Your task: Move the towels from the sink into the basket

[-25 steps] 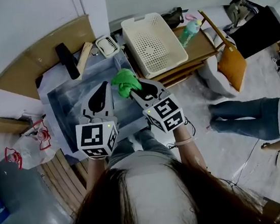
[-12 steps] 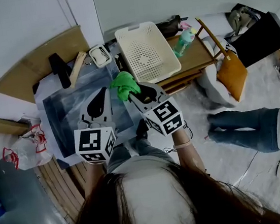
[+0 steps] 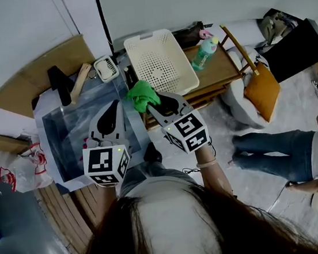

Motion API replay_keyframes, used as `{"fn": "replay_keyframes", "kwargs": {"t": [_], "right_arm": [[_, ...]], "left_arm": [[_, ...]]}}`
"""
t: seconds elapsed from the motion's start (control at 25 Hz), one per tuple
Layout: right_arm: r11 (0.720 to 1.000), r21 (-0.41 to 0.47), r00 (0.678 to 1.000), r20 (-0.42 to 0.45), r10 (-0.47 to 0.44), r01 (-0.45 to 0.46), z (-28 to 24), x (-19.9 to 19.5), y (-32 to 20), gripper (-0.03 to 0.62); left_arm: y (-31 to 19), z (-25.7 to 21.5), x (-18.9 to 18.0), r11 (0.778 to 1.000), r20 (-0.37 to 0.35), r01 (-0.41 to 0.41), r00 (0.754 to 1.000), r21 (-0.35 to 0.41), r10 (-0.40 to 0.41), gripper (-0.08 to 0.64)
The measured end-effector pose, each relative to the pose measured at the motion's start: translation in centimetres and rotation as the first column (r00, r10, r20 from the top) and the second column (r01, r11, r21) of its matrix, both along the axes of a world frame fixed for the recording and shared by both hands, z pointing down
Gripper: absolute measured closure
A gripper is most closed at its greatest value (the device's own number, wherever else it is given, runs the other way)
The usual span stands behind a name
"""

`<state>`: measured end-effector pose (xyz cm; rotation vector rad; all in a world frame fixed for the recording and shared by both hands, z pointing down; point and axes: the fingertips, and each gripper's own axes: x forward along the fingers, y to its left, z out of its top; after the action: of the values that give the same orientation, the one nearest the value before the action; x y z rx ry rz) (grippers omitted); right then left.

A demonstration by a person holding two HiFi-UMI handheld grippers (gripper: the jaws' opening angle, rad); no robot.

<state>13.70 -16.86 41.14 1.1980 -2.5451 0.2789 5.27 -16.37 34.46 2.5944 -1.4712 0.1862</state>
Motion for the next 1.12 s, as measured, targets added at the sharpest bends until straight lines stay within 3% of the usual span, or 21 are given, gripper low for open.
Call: {"fn": "replay_keyframes", "kwargs": {"t": [0.56,1.12], "right_arm": [[1.0,0.022,0.998,-0.065,0.017,-0.015,1.6,4.9,-3.5,0.453],[1.0,0.018,0.973,-0.229,0.015,-0.011,5.9,8.2,-9.2,0.451]], "left_arm": [[-1.8,0.8,4.4,1.0,-0.025,-0.028,0.999,-0.004,0.028,0.552],[-2.7,1.3,5.0,0.999,-0.047,-0.044,0.998,-0.028,0.043,0.552]]}}
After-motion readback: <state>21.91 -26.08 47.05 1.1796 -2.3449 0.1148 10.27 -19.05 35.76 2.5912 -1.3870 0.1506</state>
